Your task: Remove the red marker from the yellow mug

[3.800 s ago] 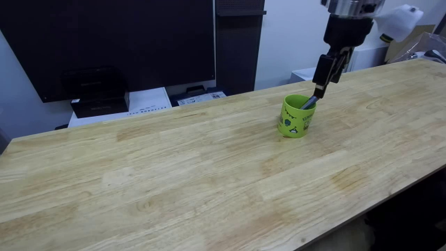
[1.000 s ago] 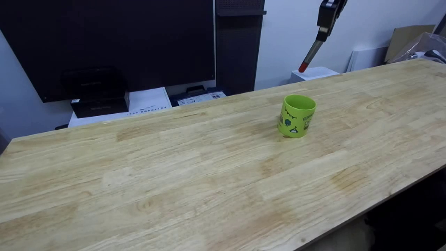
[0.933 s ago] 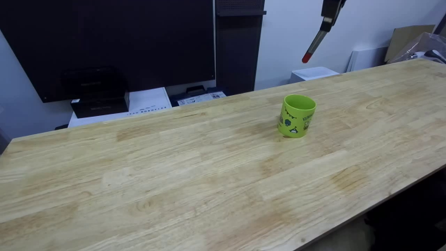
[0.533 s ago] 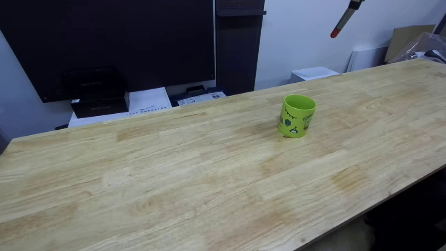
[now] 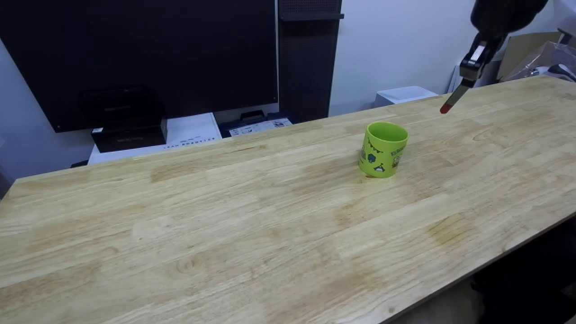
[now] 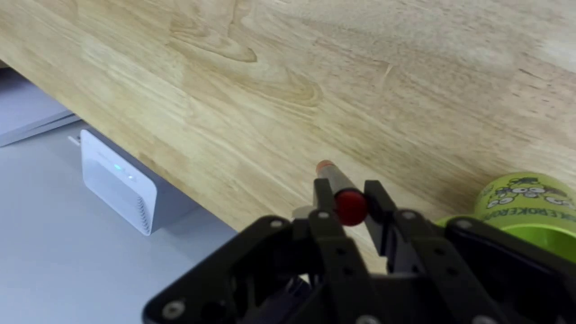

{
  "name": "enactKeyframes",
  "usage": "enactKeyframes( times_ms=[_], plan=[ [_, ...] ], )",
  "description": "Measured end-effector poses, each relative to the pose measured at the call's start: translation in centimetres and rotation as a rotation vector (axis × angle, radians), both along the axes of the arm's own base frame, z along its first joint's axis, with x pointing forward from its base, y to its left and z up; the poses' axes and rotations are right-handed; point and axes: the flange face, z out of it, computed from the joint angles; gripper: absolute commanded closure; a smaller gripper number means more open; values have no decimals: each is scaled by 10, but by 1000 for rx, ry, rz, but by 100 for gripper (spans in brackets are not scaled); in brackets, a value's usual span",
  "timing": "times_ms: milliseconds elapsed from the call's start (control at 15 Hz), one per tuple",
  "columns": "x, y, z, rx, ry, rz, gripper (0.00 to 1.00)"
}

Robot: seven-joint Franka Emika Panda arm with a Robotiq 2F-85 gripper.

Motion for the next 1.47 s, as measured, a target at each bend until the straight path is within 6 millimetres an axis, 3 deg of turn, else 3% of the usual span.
enactKeyframes(
  times_ms=[200, 400, 1067, 1267, 1467],
  plan=[
    [-3, -1, -28, 125, -18, 56, 94],
    [-4, -6, -40, 226, -56, 123, 94],
    [-28, -40, -66, 445, -188, 264, 94],
    [-25, -37, -63, 489, -206, 292, 94],
    [-28, -50, -68, 526, -228, 282, 94]
  ],
)
